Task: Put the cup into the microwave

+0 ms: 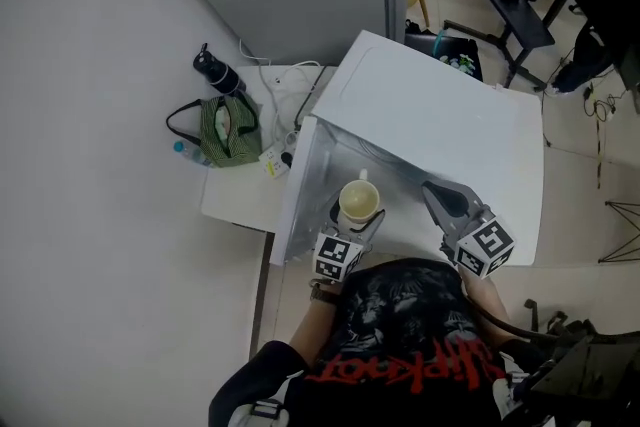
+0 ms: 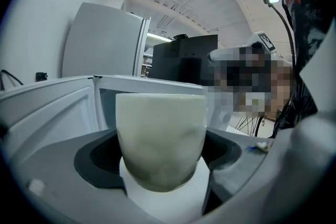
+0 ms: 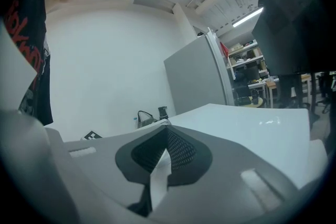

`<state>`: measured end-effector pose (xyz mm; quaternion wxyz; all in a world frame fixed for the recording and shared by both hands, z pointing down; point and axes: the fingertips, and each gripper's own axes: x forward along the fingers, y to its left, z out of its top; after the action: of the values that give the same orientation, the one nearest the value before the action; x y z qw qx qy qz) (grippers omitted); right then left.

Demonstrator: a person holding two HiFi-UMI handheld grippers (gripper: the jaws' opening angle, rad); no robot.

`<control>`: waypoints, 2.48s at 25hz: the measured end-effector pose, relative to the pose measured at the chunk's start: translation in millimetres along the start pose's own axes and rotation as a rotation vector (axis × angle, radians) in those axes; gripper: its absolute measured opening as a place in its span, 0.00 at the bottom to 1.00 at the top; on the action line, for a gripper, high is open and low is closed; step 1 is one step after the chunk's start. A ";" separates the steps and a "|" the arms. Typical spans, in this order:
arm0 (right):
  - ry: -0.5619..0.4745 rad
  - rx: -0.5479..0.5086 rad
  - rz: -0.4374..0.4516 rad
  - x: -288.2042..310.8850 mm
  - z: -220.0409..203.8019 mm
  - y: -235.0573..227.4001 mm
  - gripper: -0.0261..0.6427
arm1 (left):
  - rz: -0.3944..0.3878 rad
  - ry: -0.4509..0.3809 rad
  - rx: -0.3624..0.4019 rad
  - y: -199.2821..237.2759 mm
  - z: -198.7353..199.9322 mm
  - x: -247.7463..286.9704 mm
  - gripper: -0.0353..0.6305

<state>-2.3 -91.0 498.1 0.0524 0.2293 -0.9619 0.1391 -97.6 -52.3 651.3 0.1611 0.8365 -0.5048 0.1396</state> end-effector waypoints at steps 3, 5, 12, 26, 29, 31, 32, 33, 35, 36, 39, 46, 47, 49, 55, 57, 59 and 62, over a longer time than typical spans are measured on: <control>-0.007 0.006 -0.024 -6.9 1.3 -6.4 0.04 | -0.023 -0.006 -0.001 -2.8 -1.2 10.1 0.70; -0.009 0.007 -0.037 -10.4 2.0 -9.9 0.04 | -0.036 0.001 -0.008 -5.1 -1.3 15.2 0.70; -0.015 0.012 -0.059 -18.0 3.1 -16.2 0.04 | -0.054 0.008 -0.020 -3.6 1.4 33.2 0.70; -0.025 0.034 -0.118 -26.9 3.5 -32.4 0.04 | -0.084 0.065 -0.040 18.7 -10.5 76.3 0.70; -0.025 0.038 -0.138 -29.3 3.2 -36.3 0.04 | -0.093 0.079 -0.048 21.6 -16.5 83.9 0.70; -0.030 0.039 -0.156 -33.0 3.3 -40.0 0.04 | -0.104 0.082 -0.049 22.2 -17.6 91.2 0.70; -0.032 0.038 -0.166 -35.4 3.0 -42.7 0.04 | -0.111 0.084 -0.048 21.8 -17.8 96.1 0.70; -0.034 0.038 -0.175 -37.0 2.0 -45.6 0.04 | -0.117 0.087 -0.047 22.2 -17.9 101.0 0.70; -0.033 0.043 -0.184 -35.3 -1.8 -49.2 0.04 | -0.115 0.092 -0.045 29.1 -18.6 105.8 0.70; -0.030 0.046 -0.184 -33.4 -3.6 -48.8 0.04 | -0.108 0.093 -0.048 33.4 -18.9 105.7 0.70; -0.027 0.043 -0.192 -34.1 -3.1 -44.8 0.04 | -0.108 0.088 -0.051 34.6 -17.2 111.3 0.70; -0.030 0.040 -0.221 -40.8 -4.0 -37.5 0.04 | -0.119 0.085 -0.044 34.5 -19.5 122.8 0.70; -0.033 0.039 -0.224 -41.6 -3.3 -37.6 0.04 | -0.122 0.086 -0.045 35.2 -19.6 125.4 0.70; -0.040 0.040 -0.227 -42.4 -2.2 -38.2 0.04 | -0.125 0.091 -0.048 37.7 -20.1 130.7 0.70; -0.050 0.048 -0.236 -45.3 -0.8 -41.5 0.04 | -0.138 0.117 -0.071 41.8 -27.5 146.9 0.70; -0.050 0.048 -0.235 -45.2 -0.6 -41.6 0.04 | -0.140 0.126 -0.083 44.4 -31.4 148.9 0.70; -0.048 0.048 -0.239 -46.8 -0.8 -41.9 0.04 | -0.147 0.131 -0.087 45.0 -33.8 150.3 0.70; -0.053 0.051 -0.239 -47.3 -1.3 -41.7 0.04 | -0.157 0.141 -0.076 46.5 -34.1 153.2 0.70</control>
<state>58.8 -106.1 501.7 0.0374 0.3473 -0.9249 0.1502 -72.2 -181.2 749.0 0.2382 0.8549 -0.4300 0.1658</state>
